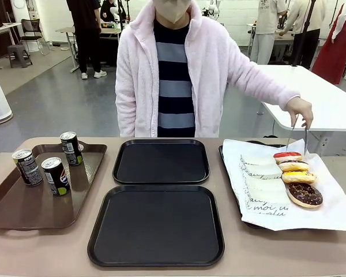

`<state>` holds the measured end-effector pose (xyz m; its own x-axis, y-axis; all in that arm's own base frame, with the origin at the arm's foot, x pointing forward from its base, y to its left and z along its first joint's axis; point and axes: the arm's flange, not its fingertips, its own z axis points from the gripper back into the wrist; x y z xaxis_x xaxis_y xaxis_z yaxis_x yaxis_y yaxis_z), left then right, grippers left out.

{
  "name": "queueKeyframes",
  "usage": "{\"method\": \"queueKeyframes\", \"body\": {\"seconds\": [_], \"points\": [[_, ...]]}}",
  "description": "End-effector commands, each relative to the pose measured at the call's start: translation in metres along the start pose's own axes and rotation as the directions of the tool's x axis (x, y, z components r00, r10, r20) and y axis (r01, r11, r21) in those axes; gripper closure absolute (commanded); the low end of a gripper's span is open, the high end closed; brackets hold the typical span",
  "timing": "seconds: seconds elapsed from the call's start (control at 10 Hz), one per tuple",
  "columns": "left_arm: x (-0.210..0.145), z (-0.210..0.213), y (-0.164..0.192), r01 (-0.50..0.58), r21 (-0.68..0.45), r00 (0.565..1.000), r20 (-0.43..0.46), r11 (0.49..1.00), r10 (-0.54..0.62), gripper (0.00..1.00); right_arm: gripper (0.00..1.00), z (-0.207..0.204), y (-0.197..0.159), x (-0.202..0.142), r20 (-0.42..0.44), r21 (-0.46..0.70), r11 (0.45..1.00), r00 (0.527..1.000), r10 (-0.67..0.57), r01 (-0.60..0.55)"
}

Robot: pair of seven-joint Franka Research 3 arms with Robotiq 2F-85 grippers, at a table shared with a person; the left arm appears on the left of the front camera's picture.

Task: Set up donuts and drinks on trays.
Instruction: Pick up one Pepsi coke and place it on the Flat Tray.

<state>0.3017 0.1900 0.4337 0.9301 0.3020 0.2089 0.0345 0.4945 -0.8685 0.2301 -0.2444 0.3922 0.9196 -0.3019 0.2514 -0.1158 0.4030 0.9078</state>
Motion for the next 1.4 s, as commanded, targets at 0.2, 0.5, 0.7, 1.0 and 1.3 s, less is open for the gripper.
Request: {"method": "queueKeyframes", "body": {"seconds": [0.2,0.5,0.7,1.0,1.3], "points": [[0.0003,0.0031,0.0011,0.008,-0.011,1.0,-0.002,1.0,-0.008,0.0,0.0,0.0034,-0.0019,-0.0015,-0.002,0.013,1.0,1.0,0.009,-0.009],[0.0003,0.0031,0.0011,0.008,-0.011,1.0,-0.002,1.0,-0.008,0.0,0.0,0.0034,-0.0019,-0.0015,-0.002,0.013,1.0,1.0,0.009,-0.009],[0.0003,0.0031,0.0011,0.008,-0.011,1.0,-0.002,1.0,-0.008,0.0,0.0,0.0034,-0.0019,-0.0015,-0.002,0.013,1.0,1.0,0.009,-0.009],[0.0003,0.0031,0.0011,0.008,-0.011,1.0,-0.002,1.0,-0.008,0.0,0.0,0.0034,-0.0019,-0.0015,-0.002,0.013,1.0,1.0,0.009,-0.009],[0.0003,0.0031,0.0011,0.008,-0.011,1.0,-0.002,1.0,-0.008,0.0,0.0,0.0034,-0.0019,-0.0015,-0.002,0.013,1.0,1.0,0.009,-0.009]]}}
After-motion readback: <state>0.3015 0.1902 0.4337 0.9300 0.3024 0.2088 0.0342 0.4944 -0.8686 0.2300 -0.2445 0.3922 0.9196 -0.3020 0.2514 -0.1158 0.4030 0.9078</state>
